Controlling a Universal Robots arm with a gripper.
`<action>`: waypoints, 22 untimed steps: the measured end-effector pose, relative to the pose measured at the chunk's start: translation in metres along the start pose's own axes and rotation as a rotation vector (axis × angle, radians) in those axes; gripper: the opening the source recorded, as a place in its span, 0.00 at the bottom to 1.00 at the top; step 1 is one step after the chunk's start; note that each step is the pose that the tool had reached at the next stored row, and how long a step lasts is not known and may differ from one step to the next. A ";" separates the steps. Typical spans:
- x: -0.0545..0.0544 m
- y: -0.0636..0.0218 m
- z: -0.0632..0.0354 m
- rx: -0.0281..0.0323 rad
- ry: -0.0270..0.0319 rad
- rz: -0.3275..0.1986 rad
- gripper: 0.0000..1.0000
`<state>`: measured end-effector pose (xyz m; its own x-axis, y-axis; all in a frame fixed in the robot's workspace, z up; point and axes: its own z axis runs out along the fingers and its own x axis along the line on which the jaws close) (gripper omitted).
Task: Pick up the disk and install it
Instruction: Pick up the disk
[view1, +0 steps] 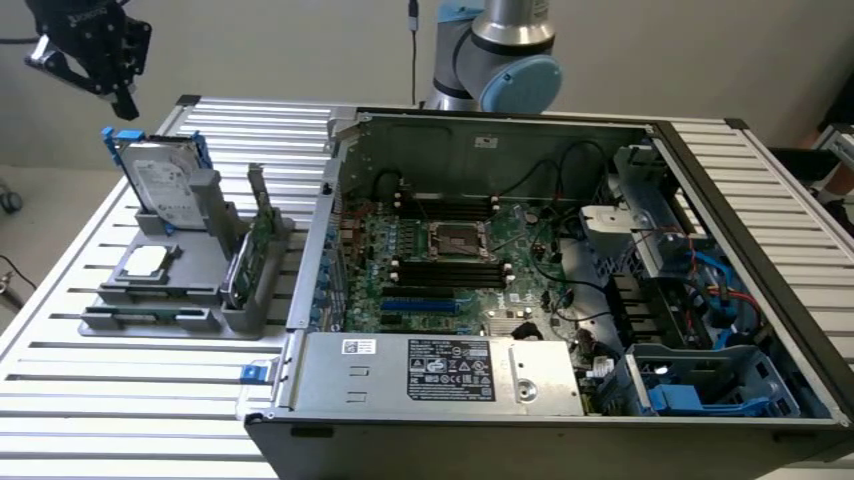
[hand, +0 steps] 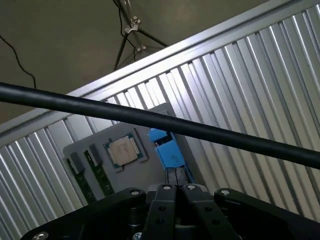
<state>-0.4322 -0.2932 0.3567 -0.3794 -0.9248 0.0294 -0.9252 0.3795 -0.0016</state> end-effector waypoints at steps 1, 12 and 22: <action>0.000 0.0000 0.0003 0.0006 -0.0001 -0.018 0.11; 0.000 0.0003 0.0021 0.0057 -0.0001 -0.217 0.11; 0.000 0.0015 0.0033 0.0008 0.0018 -0.341 0.11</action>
<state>-0.4338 -0.2932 0.3534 -0.0483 -0.9984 0.0301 -0.9988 0.0486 0.0078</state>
